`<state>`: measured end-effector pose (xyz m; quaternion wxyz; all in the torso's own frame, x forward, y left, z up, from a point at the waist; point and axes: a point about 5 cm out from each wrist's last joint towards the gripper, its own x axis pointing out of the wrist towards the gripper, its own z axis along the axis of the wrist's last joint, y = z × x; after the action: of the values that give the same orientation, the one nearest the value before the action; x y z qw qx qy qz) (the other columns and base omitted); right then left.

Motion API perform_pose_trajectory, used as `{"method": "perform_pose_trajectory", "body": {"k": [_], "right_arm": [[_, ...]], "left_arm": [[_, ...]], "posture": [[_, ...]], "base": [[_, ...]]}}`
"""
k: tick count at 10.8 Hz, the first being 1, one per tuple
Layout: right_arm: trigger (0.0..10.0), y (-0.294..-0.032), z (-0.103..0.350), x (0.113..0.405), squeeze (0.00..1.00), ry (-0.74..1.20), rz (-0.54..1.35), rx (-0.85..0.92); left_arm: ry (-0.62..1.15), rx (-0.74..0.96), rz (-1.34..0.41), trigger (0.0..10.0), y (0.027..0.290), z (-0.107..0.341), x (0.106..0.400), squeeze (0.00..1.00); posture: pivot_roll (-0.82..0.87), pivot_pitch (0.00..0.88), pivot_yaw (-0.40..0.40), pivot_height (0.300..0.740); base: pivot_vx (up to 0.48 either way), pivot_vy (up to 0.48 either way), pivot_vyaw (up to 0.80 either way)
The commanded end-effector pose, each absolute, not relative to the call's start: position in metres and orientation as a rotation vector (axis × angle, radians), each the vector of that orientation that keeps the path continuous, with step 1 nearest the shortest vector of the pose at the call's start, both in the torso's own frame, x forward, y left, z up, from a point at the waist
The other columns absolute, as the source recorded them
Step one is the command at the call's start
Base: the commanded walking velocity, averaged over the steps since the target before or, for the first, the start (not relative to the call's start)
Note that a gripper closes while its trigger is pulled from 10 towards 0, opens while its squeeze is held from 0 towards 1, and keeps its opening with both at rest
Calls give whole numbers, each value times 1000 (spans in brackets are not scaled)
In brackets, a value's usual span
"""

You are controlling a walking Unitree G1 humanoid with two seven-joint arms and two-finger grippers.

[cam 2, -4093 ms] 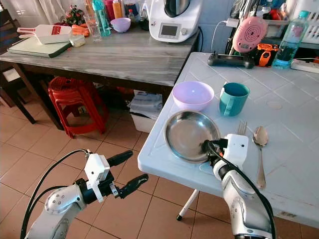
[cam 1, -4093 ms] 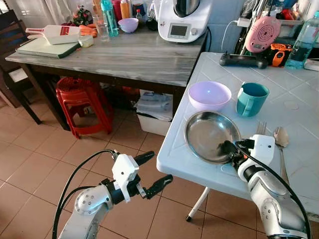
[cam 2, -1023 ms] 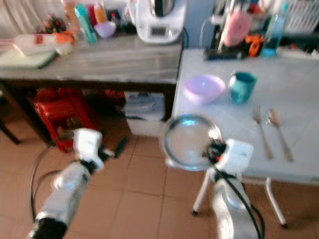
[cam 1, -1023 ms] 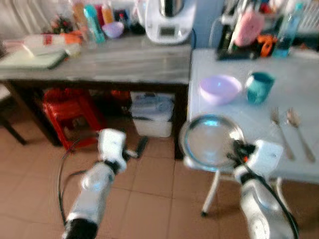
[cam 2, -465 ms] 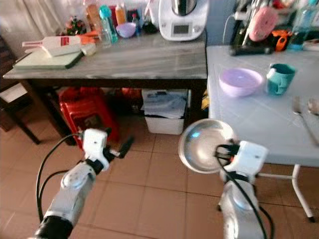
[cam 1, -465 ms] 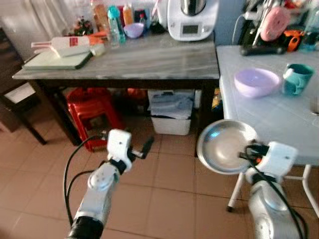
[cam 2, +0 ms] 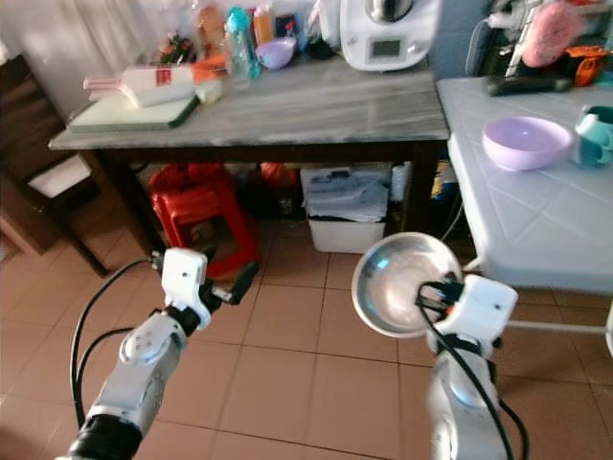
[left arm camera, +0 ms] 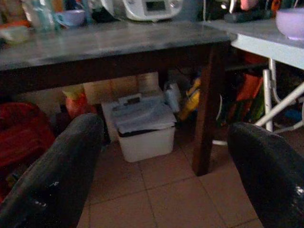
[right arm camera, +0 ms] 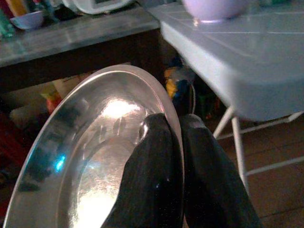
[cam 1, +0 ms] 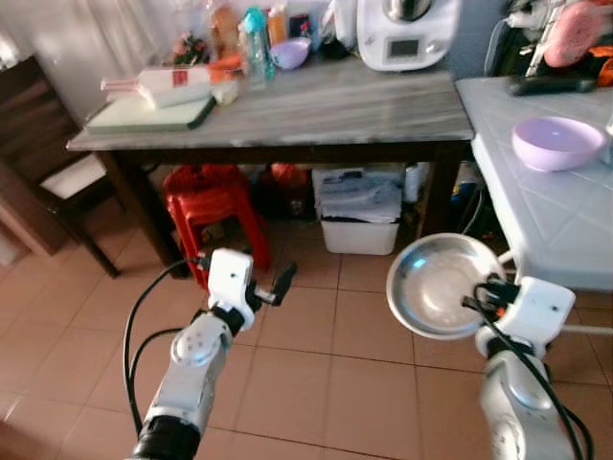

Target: Setting the table

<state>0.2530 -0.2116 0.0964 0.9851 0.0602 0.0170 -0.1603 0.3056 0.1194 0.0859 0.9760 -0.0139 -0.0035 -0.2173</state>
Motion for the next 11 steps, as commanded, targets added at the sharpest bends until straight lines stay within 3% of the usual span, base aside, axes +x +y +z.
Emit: {"method": "perform_pose_trajectory", "body": {"k": [1,3,5,8,11], "right_arm": [[10000,-201,101,257,0,12,-291,140],[10000,-199,127,259,0,-121,-271,25],[10000,-197,142,259,0,-181,-251,-22],[10000,-199,157,247,0,-244,-262,-59],[10000,-195,156,242,0,-239,-250,-71]], "left_arm": [[2,-3,-408,10000,133,84,305,0],[-2,-2,-411,10000,132,86,307,0],[-48,44,-372,10000,133,89,307,0],[-40,-19,-361,10000,143,92,310,0],[-35,-40,-382,10000,141,89,307,0]], "posture": [[-4,0,91,740],[0,0,94,740],[-4,0,94,740],[-4,0,94,740],[-10,0,97,740]], "base": [[0,458,0],[0,450,0],[0,0,0],[0,0,0],[354,0,0]]}}
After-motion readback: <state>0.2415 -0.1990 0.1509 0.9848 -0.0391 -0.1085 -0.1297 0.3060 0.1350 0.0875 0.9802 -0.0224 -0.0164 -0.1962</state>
